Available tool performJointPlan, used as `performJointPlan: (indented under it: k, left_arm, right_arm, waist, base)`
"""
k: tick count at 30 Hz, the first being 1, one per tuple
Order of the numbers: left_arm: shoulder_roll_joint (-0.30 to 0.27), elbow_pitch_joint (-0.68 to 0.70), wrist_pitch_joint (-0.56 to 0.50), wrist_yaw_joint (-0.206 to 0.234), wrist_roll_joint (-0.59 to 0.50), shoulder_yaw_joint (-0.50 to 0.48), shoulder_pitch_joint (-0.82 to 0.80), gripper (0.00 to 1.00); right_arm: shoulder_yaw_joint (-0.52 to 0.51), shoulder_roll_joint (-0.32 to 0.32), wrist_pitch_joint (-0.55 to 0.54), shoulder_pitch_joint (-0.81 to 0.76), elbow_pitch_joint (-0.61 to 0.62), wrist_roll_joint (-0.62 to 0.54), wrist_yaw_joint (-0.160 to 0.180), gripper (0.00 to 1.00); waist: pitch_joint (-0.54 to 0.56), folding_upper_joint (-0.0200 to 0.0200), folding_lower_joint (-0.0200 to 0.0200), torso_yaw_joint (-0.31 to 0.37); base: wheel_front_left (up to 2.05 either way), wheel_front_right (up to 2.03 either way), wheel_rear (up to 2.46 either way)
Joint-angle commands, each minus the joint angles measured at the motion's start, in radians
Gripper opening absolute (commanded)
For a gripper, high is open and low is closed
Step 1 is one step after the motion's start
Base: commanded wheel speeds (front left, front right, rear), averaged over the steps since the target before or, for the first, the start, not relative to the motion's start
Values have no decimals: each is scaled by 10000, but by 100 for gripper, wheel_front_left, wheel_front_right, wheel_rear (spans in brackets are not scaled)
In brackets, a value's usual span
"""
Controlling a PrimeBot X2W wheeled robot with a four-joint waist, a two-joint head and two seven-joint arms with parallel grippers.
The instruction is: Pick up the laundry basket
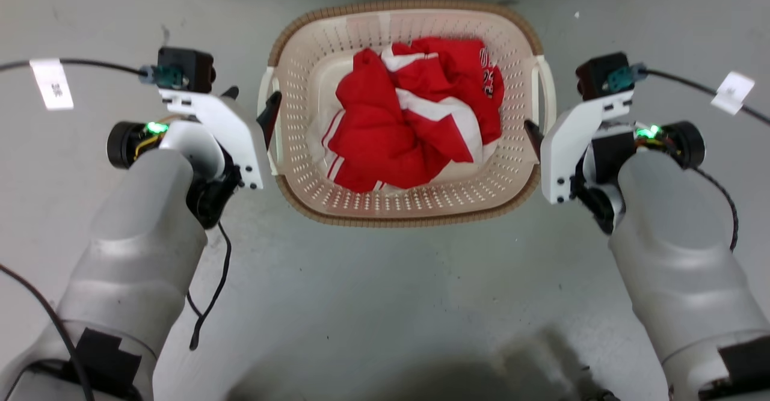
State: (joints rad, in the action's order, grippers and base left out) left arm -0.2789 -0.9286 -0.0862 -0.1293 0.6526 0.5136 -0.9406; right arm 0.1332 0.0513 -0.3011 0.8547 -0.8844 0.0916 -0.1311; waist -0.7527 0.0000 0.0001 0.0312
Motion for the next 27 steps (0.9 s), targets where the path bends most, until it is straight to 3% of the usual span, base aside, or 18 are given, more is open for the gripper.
performJointPlan:
  k: [1,12,22,23,24,25,26,27]
  left_arm:
    - [-72,-112,-58,-18,137,148,-284,100]
    - [-136,-908,-910,-19,1409,1408,-1251,100]
    - [-29,-1122,-1100,-19,2209,2284,-1933,100]
    - [-25,-1153,-1132,-19,2291,2362,-1968,100]
    - [9,-1159,-1242,-19,2431,2428,-1972,48]
    - [51,-1141,-1327,-19,2542,2494,-1984,0]
    - [58,-1122,-1437,-19,2655,2571,-2021,0]
    - [32,-1104,-1491,-19,2751,2657,-2093,0]
  right_arm:
    - [-52,-21,108,380,-229,72,7,100]
    - [325,-20,276,1973,-2342,447,7,100]
    - [136,-20,767,2769,-3372,285,7,100]
    - [74,-18,840,2801,-3420,268,7,93]
    - [47,-20,853,2821,-3495,216,7,45]
    - [15,-20,857,2827,-3564,258,7,11]
    - [6,-20,887,2848,-3607,297,7,0]
    - [19,-20,900,2888,-3641,292,7,0]
  waist:
    - [-381,0,-1,1]
    - [-1166,0,-1,-74]
    - [-1552,0,-1,-275]
    - [-1572,0,-1,-291]
    - [-1583,0,-1,-302]
    - [-1585,0,-1,-325]
    - [-1586,0,-1,-342]
    - [-1594,0,-1,-347]
  base:
    - [0,0,0]
    - [0,0,0]
    - [0,0,0]
    - [0,0,0]
    - [0,0,0]
    - [0,0,0]
    - [0,0,0]
    - [0,0,0]
